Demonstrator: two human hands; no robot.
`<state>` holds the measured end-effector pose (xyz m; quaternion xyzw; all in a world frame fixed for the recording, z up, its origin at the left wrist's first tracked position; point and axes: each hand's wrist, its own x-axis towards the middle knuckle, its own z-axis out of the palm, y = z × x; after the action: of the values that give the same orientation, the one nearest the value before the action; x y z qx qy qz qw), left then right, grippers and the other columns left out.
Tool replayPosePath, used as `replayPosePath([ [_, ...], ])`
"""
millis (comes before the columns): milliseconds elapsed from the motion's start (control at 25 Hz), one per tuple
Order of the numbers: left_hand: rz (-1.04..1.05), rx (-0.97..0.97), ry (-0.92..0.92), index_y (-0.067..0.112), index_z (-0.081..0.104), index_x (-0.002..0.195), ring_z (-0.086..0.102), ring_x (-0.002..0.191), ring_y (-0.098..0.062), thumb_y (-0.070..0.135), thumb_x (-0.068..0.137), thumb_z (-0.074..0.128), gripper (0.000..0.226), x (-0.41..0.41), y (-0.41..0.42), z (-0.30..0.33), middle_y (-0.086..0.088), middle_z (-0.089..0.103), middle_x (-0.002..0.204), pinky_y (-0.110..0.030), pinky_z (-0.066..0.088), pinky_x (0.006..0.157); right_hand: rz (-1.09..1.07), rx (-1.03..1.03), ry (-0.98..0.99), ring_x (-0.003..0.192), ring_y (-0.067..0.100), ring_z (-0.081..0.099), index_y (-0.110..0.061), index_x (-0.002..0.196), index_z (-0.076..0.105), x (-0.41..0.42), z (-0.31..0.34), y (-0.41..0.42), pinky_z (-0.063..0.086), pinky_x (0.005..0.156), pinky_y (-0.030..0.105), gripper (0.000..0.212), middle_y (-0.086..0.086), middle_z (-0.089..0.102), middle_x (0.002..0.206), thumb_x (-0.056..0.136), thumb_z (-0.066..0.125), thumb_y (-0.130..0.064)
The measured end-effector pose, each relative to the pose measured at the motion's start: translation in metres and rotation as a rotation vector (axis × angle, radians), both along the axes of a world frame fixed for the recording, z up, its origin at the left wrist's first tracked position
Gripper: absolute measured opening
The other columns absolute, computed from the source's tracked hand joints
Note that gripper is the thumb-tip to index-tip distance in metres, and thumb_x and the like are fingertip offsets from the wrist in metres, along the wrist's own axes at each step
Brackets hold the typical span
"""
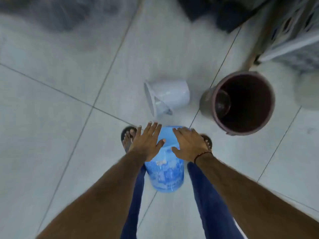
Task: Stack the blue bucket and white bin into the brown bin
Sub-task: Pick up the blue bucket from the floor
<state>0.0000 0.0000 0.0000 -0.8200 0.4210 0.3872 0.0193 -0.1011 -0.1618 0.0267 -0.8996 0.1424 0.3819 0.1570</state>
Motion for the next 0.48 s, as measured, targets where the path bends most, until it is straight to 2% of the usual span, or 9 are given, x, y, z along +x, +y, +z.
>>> replayPosePath([
  [80,-0.027,0.103,0.132,0.011,0.023,0.155,0.024,0.149,-0.026,0.041,0.106,0.031,0.058,-0.029,0.009,-0.052,-0.009,0.031,0.161,-0.049,0.017,0.119,0.144,0.057,0.101,0.149,0.027,0.024,-0.009,0.154,0.026,-0.018,-0.054,0.017,0.017,0.120,0.049,0.070,0.011,0.030,0.160,0.098,0.049,-0.045],
  [160,-0.041,0.101,0.186,0.010,0.042,0.141,0.051,0.129,-0.031,0.034,0.105,0.036,0.044,-0.052,0.023,-0.079,-0.014,0.057,0.139,-0.044,0.036,0.107,0.187,0.117,0.128,0.140,0.030,0.038,-0.010,0.144,0.043,-0.032,-0.082,0.027,0.024,0.115,0.045,0.055,0.012,0.048,0.148,0.098,0.052,-0.038],
  [200,-0.036,0.068,0.178,0.010,0.048,0.131,0.059,0.116,-0.033,0.031,0.104,0.038,0.035,-0.059,0.028,-0.082,-0.014,0.064,0.126,-0.042,0.042,0.096,0.183,0.137,0.103,0.128,0.031,0.049,-0.011,0.133,0.053,-0.034,-0.088,0.031,0.032,0.108,0.042,0.044,0.011,0.059,0.135,0.097,0.054,-0.035],
  [240,-0.047,0.045,0.166,0.011,0.051,0.123,0.063,0.106,-0.033,0.029,0.104,0.040,0.029,-0.066,0.032,-0.075,-0.012,0.068,0.116,-0.042,0.045,0.088,0.176,0.164,0.091,0.115,0.030,0.057,-0.013,0.122,0.059,-0.037,-0.083,0.034,0.040,0.098,0.040,0.035,0.008,0.066,0.121,0.095,0.057,-0.033],
  [320,-0.112,0.004,0.098,0.013,0.053,0.115,0.066,0.097,-0.031,0.026,0.102,0.044,0.020,-0.072,0.036,-0.053,-0.008,0.069,0.106,-0.041,0.046,0.080,0.161,0.174,0.076,0.102,0.028,0.062,-0.015,0.108,0.064,-0.041,-0.059,0.032,0.050,0.080,0.040,0.024,0.005,0.069,0.106,0.092,0.059,-0.031],
  [400,-0.136,0.000,0.079,0.015,0.055,0.110,0.065,0.094,-0.029,0.019,0.097,0.048,0.015,-0.087,0.037,-0.017,-0.006,0.068,0.102,-0.040,0.045,0.080,0.186,0.172,0.108,0.098,0.028,0.065,-0.017,0.105,0.066,-0.052,-0.023,0.029,0.051,0.074,0.038,0.021,0.004,0.070,0.102,0.090,0.060,-0.031],
  [480,-0.148,0.009,0.066,0.015,0.057,0.109,0.063,0.093,-0.029,0.014,0.093,0.049,0.018,-0.110,0.038,0.020,-0.007,0.067,0.100,-0.041,0.043,0.080,0.229,0.157,0.138,0.099,0.028,0.067,-0.020,0.106,0.068,-0.069,0.012,0.032,0.051,0.077,0.037,0.019,0.004,0.071,0.104,0.090,0.060,-0.027],
])
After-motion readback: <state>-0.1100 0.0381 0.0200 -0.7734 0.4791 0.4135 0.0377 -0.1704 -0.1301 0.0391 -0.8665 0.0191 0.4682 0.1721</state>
